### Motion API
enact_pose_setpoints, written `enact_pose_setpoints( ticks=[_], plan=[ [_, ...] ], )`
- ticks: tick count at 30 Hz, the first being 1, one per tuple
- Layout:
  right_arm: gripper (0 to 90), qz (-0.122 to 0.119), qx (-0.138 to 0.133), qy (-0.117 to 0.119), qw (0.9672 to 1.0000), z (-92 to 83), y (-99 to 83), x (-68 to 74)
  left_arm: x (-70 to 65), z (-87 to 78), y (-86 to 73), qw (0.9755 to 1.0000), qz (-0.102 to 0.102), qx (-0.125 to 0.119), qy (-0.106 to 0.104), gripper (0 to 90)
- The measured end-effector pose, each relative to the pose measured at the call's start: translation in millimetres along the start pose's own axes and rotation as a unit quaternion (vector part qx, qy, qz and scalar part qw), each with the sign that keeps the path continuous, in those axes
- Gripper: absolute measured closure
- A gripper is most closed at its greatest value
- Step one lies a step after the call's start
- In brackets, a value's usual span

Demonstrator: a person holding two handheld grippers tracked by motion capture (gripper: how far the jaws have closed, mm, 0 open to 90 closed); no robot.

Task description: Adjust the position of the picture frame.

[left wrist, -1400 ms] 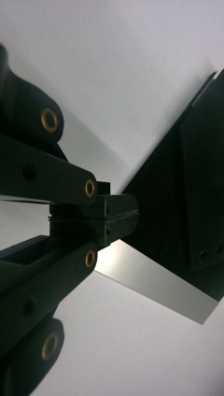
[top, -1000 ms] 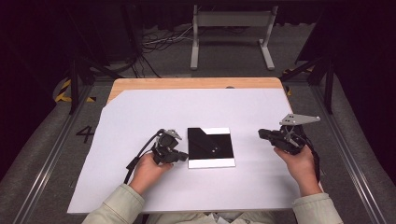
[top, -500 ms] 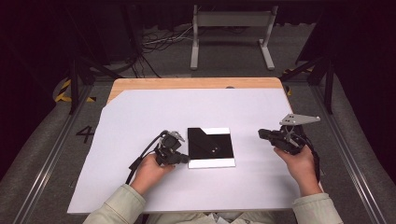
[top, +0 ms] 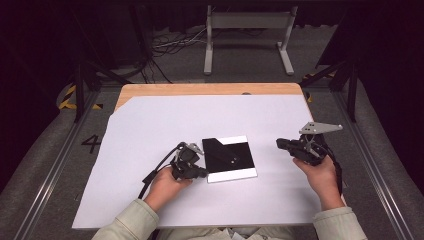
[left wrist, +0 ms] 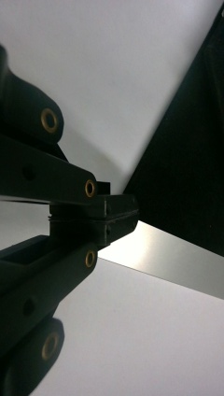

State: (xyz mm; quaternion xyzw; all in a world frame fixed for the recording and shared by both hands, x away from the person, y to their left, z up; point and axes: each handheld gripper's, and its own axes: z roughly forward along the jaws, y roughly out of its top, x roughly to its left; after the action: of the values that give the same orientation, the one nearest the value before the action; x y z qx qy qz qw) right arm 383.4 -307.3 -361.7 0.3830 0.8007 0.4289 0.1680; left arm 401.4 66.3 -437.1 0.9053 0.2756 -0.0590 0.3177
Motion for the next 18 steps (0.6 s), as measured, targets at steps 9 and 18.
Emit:
enact_pose_setpoints(
  ticks=[9, 18],
  plan=[
    [86.8, -0.002, 0.002, 0.000, 1.0000, 1.8, 0.0, 0.5, -19.9, 15.2, 10.2, 0.9995, 0.031, 0.000, -0.012, 90.0],
    [89.2, -0.002, 0.009, 0.001, 1.0000, 5.5, 0.7, 3.7, -38.1, 30.0, 21.7, 0.9984, 0.052, -0.003, -0.019, 90.0]
  ],
)
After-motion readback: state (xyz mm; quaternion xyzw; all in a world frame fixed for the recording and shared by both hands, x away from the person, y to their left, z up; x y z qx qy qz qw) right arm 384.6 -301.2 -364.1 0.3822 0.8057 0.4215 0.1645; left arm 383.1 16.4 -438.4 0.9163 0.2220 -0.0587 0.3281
